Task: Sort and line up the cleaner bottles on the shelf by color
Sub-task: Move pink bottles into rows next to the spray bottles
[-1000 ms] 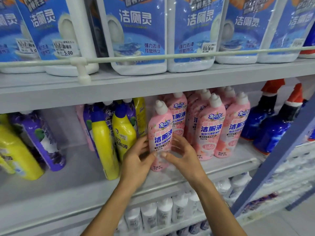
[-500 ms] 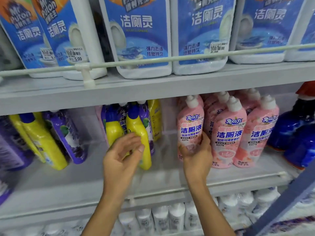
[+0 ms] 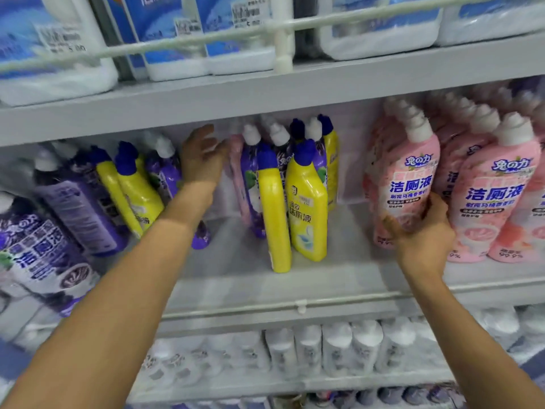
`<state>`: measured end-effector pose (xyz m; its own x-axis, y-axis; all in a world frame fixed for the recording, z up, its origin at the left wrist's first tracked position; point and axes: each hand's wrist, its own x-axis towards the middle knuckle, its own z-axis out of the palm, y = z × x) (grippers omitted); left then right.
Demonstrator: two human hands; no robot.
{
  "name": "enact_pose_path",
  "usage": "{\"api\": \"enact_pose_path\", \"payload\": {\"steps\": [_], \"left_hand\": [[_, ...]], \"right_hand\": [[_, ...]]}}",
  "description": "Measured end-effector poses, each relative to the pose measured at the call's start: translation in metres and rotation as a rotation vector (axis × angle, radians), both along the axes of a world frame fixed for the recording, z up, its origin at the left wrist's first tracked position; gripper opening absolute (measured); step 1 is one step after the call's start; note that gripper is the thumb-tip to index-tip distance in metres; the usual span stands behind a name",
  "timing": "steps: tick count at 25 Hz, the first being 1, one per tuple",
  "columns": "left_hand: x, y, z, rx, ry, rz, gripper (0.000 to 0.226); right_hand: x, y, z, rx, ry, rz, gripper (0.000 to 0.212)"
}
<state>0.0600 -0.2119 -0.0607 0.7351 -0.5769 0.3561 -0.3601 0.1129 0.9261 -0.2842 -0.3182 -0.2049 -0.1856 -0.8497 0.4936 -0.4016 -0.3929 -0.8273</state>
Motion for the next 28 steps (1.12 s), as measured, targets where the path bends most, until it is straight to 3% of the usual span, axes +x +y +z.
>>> {"api": "enact_pose_path", "payload": {"steps": [4, 8, 12, 20, 24, 25, 28], "left_hand": [[0.022, -0.033, 0.014, 0.131, -0.120, -0.095, 0.046], [0.051, -0.072, -0.001, 0.142, -0.232, -0.142, 0.077], [0.027, -0.037, 0.015, 0.251, -0.297, -0.076, 0.051], [0.008, 0.056, 0.021, 0.116, -0.210, -0.204, 0.028], [0.021, 0.113, 0.024, 0.153, -0.110, -0.276, 0.037], [0.024, 0.127, 0.025, 0.152, -0.109, -0.277, 0.040], [0.029, 0.157, 0.028, 0.133, -0.100, -0.284, 0.041]], "right_hand": [[0.001, 0.006, 0.008, -0.023, 0.031, -0.002, 0.079], [0.000, 0.011, 0.015, -0.008, 0.031, 0.019, 0.079], [0.001, 0.013, 0.015, 0.008, 0.051, -0.004, 0.080], [0.002, 0.014, 0.014, 0.065, 0.042, 0.003, 0.078], [0.012, 0.051, 0.038, -0.001, -0.110, -0.158, 0.054], [0.024, 0.071, 0.046, -0.061, -0.154, -0.131, 0.052], [0.088, 0.125, 0.067, -0.088, -0.148, 0.272, 0.058]]}}
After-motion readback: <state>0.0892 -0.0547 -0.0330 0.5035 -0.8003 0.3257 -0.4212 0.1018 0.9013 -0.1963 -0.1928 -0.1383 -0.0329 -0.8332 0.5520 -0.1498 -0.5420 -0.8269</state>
